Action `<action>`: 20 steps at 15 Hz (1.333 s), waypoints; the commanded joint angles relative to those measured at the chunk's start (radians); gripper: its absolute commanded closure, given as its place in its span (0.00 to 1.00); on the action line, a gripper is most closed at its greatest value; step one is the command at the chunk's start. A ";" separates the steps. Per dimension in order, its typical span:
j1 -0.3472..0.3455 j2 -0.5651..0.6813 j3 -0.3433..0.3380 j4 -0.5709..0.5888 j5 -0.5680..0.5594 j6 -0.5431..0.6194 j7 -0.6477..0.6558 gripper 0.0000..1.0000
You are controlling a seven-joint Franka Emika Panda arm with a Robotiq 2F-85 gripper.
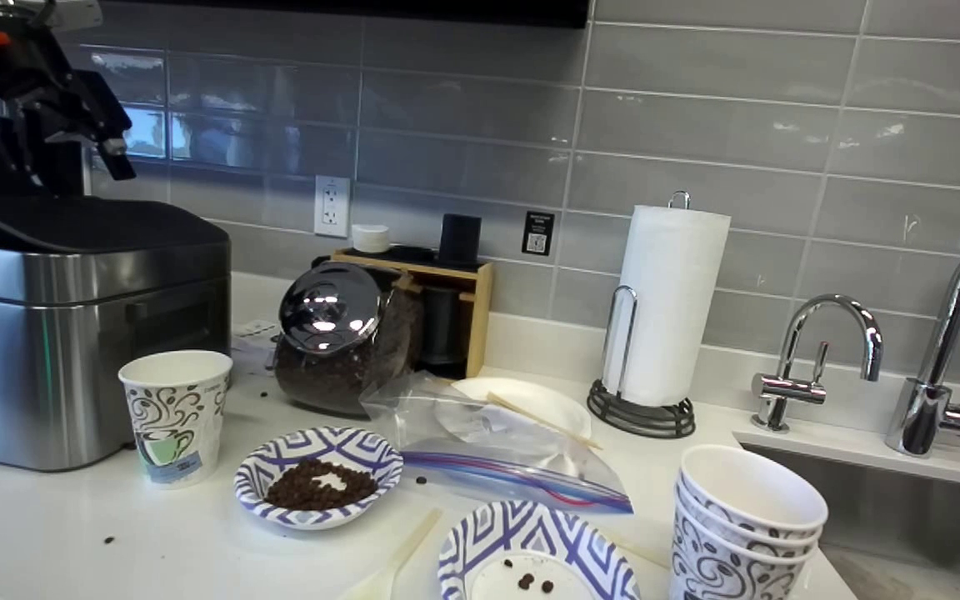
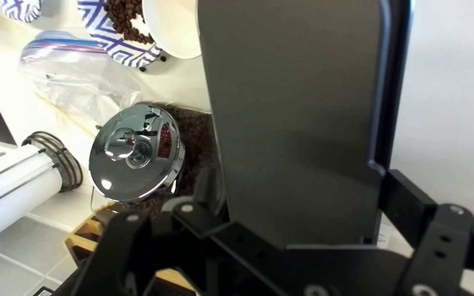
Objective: Open the silver bin.
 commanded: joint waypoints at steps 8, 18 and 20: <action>-0.051 -0.147 -0.014 -0.060 0.010 -0.017 -0.076 0.00; -0.115 -0.295 -0.027 -0.196 0.037 0.070 -0.061 0.00; -0.128 -0.332 -0.029 -0.230 0.045 0.078 -0.061 0.00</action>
